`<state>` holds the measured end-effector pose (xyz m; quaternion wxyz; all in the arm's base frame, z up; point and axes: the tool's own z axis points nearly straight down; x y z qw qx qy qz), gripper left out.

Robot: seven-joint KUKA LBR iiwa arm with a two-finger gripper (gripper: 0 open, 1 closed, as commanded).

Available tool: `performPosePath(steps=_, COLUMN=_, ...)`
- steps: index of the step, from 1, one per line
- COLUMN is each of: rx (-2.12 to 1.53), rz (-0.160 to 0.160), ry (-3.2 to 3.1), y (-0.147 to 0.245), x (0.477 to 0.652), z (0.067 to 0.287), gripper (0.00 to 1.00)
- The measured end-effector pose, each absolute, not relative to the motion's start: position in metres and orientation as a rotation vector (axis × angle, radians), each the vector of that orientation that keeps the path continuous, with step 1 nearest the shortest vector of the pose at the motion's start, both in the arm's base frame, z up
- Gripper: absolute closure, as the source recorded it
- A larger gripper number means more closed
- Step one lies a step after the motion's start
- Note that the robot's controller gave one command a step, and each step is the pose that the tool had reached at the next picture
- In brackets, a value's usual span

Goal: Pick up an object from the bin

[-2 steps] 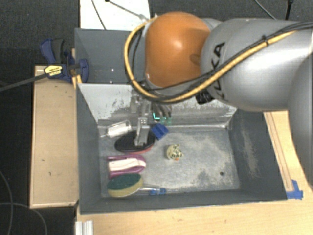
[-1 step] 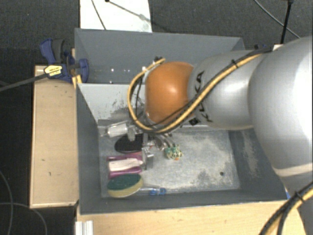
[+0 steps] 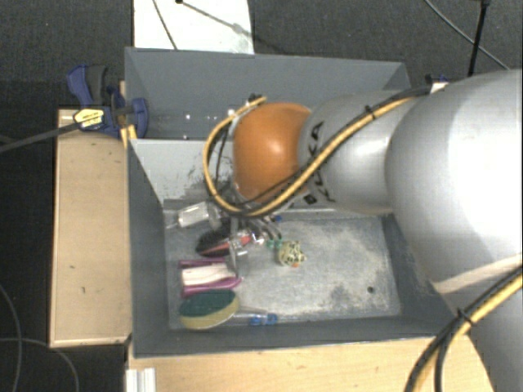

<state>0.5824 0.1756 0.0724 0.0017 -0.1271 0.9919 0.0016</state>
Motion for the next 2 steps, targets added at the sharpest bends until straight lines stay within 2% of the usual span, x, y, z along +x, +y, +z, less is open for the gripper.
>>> performPosePath(steps=1, rx=-0.393, rz=0.005, ry=3.118, y=0.176, x=0.582, z=0.078, gripper=1.0)
performPosePath(steps=2, rx=-0.389, rz=0.002, ry=3.107, y=0.166, x=0.573, z=0.21, gripper=1.0)
